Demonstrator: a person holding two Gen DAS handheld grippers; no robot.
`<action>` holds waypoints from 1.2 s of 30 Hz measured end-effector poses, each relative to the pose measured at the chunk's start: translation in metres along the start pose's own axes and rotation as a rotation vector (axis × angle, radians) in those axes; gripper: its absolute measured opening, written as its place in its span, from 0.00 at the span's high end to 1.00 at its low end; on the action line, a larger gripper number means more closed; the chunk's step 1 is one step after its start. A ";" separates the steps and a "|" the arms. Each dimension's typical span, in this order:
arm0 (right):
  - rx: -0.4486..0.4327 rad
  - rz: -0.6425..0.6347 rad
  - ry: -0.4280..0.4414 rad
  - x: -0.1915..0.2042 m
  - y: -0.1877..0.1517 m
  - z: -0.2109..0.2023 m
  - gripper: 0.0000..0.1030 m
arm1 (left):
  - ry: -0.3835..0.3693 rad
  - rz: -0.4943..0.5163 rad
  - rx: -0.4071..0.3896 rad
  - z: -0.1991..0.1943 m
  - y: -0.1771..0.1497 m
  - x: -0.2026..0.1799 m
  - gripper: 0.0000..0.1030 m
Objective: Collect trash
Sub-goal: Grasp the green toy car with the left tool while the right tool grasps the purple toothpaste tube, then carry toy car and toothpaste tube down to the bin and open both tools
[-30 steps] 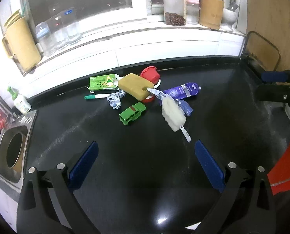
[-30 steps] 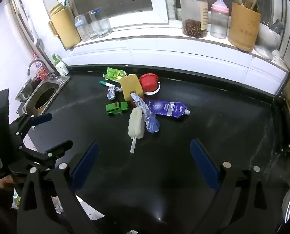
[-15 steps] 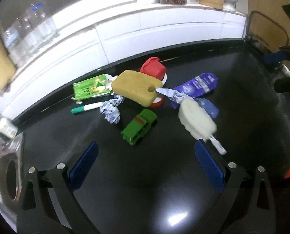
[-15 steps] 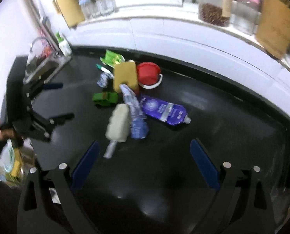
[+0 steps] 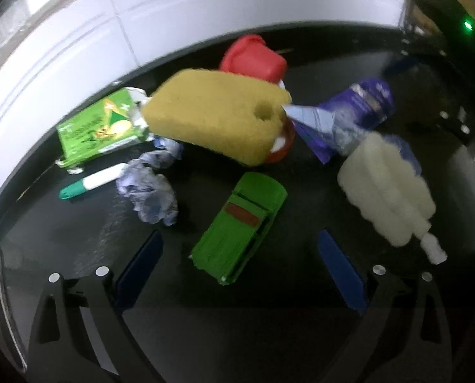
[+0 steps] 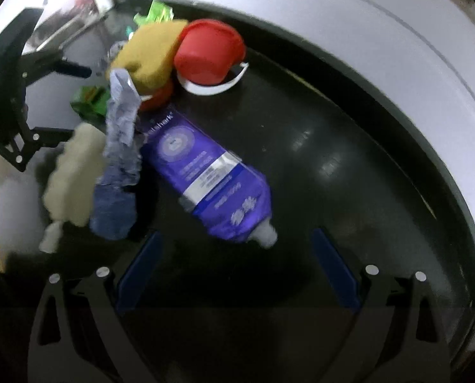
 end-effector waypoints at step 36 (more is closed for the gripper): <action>-0.177 0.292 0.056 0.031 -0.043 -0.102 0.51 | 0.049 -0.531 -0.017 -0.084 -0.033 -0.021 0.67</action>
Point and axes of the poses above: each gripper's, at about its wrist camera, not at the fingertips, and z roughly the way its jaws point, x to its left, y to its top, the point moved 4 cm from there along z, roughly the way its jaws point, and after that the axes turned 13 degrees about x, right-handed, at the moved point
